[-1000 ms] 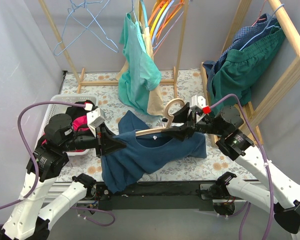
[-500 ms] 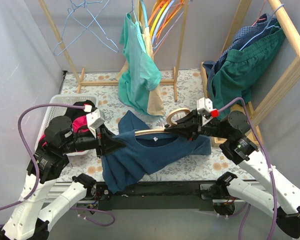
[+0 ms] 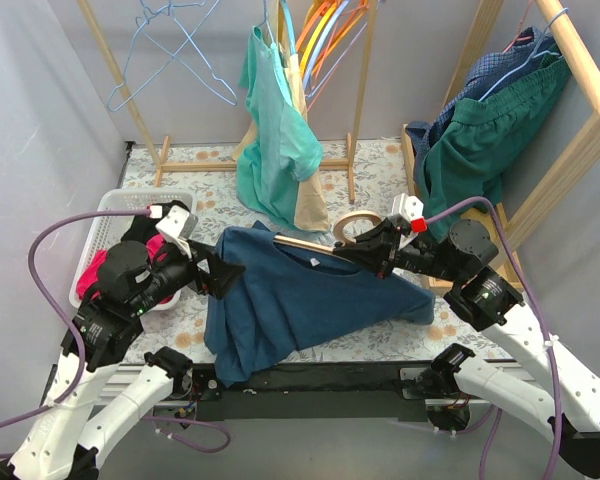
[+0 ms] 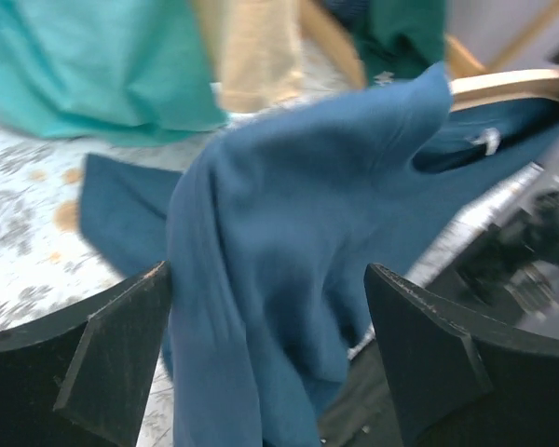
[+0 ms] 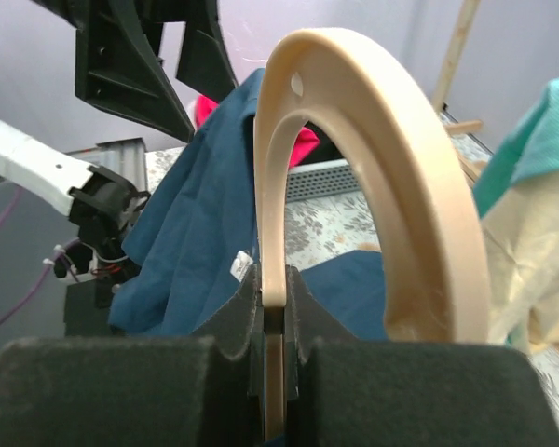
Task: Remove the t-shirt from the hanger
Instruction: Pick up the hanger from the clothesline, then remove the T-shirt from the hanger.
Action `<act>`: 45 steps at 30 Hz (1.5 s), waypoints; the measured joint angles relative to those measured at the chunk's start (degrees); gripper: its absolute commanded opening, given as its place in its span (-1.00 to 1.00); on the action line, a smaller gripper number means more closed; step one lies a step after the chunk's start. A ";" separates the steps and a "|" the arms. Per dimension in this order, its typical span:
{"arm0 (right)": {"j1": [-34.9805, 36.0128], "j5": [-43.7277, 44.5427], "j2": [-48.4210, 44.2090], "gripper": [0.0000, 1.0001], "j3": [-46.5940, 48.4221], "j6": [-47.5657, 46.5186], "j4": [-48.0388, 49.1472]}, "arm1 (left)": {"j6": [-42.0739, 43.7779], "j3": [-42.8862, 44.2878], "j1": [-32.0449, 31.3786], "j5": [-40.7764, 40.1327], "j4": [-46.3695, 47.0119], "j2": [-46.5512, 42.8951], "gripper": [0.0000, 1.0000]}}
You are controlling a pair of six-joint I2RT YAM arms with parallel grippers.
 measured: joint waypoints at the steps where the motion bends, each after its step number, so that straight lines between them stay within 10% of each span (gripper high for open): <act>1: 0.00 0.94 -0.15 -0.97 0.04 -0.59 -0.81 | -0.15 -0.59 0.00 -2.32 0.09 -0.46 0.66; 14: -0.13 2.45 -0.48 -0.97 1.07 -2.29 -3.78 | -3.91 -8.37 0.00 -18.12 6.54 3.48 0.14; 21: -0.15 2.38 -0.52 -0.97 1.25 -2.32 -5.05 | -5.57 -10.23 -0.09 -21.68 12.55 4.52 -1.00; 35: -0.13 2.60 -4.24 -0.97 2.19 -9.77 -14.56 | -7.87 -6.80 -0.59 -44.89 11.52 9.84 -1.00; 45: -0.13 5.79 -10.23 -0.97 7.89 -15.69 -23.02 | -11.32 -8.50 -1.44 -42.66 12.15 11.28 -1.00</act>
